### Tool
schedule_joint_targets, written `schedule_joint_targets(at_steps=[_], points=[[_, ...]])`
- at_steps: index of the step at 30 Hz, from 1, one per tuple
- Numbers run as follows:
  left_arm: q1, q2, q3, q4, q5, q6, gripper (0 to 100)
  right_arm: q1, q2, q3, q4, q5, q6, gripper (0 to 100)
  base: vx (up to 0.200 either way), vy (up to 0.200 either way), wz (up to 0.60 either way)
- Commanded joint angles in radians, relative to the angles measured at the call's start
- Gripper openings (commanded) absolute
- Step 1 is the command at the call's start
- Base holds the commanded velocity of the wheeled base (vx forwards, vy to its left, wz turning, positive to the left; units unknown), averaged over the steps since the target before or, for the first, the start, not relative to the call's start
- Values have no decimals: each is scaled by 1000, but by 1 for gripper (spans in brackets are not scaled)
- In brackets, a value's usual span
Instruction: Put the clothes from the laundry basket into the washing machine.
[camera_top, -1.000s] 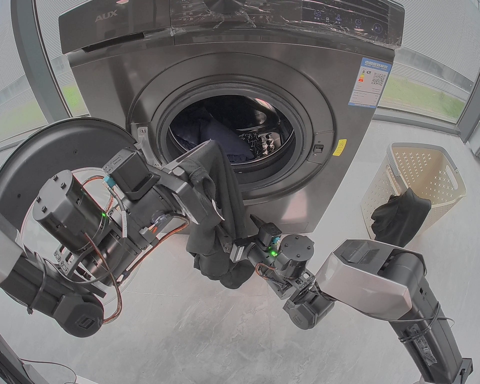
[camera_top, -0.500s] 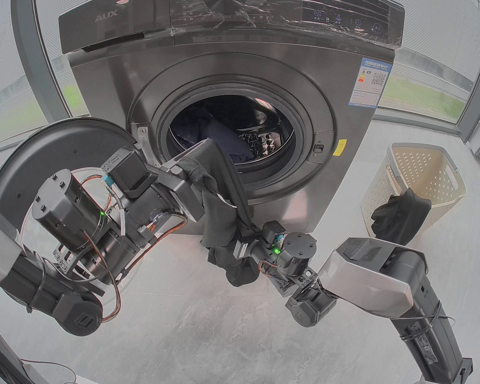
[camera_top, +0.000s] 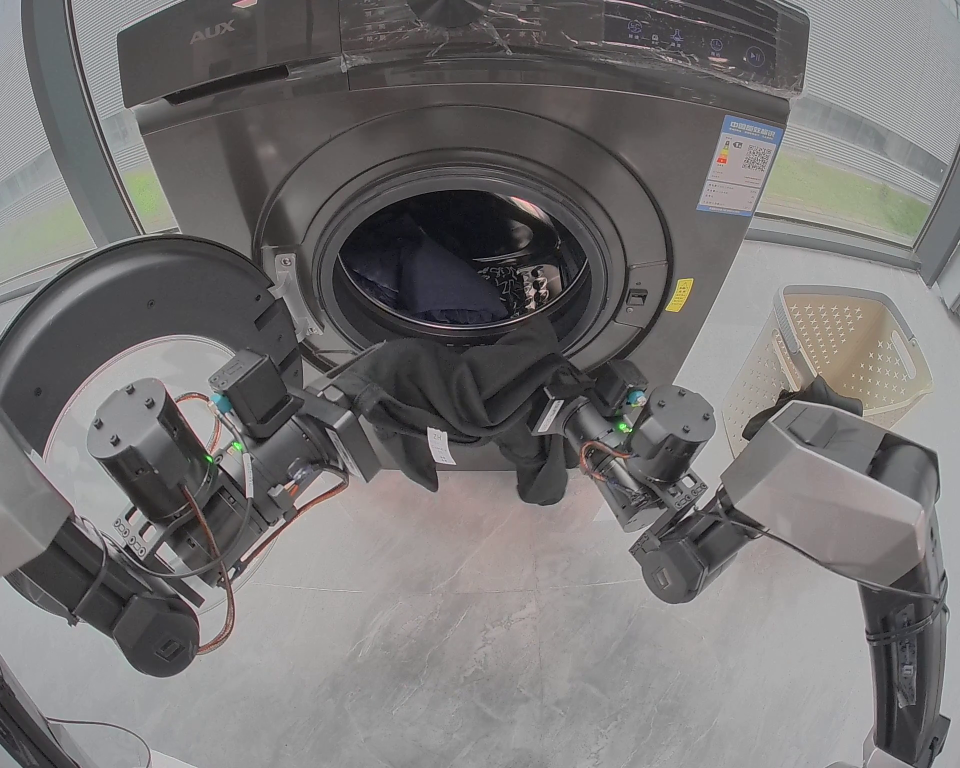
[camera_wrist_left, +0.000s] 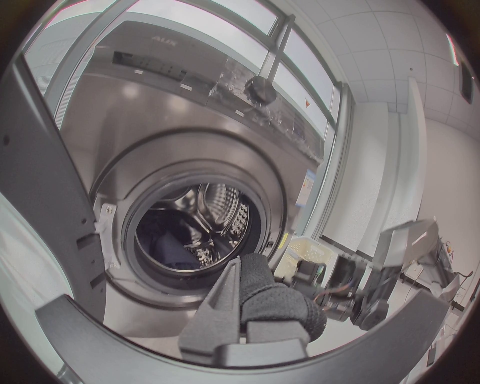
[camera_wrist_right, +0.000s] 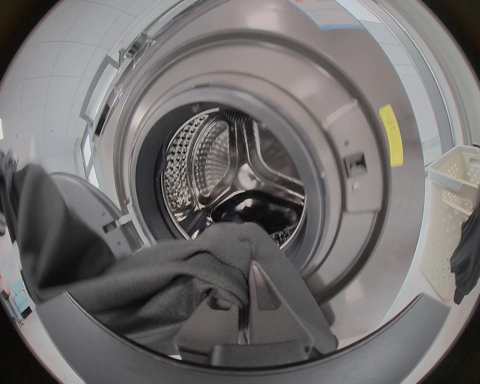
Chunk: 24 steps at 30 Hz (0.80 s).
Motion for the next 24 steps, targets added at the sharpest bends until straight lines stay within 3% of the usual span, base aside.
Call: schedule_joint_targets(at_steps=[1,11,23,24], points=[[30,59,35,-4,-1,2,0,-6,-109,30,0,1,-1,0,0,0,0],[68,121,66,-2,-4,0,0,3,-185,87,-1,7,-3,0,0,0,0],[71,151,75,-2,-6,2,0,20,-185,87,-1,5,-6,0,0,0,0],[71,151,75,-4,-6,2,100,20,-185,85,-1,5,-6,0,0,0,0]])
